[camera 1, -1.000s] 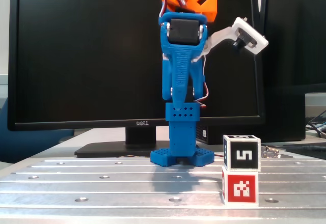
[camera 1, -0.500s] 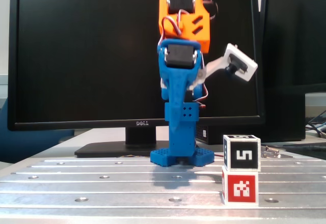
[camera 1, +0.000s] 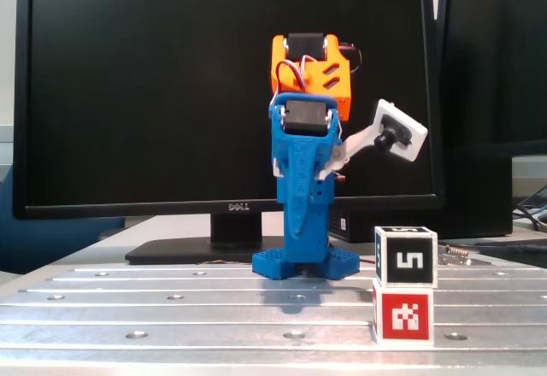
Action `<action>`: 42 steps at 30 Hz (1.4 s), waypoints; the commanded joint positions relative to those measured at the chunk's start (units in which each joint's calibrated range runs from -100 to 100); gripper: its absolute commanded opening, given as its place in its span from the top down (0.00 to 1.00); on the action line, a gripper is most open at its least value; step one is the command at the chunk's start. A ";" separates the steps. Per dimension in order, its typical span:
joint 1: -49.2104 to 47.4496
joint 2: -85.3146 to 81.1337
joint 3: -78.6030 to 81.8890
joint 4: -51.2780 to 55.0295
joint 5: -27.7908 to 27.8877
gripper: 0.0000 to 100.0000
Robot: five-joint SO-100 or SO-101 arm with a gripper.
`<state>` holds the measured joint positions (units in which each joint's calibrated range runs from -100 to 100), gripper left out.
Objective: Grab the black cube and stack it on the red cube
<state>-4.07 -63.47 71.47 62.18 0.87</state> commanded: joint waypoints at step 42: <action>1.53 -35.78 25.82 3.44 -0.29 1.00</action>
<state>-2.89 -99.07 97.46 65.54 0.87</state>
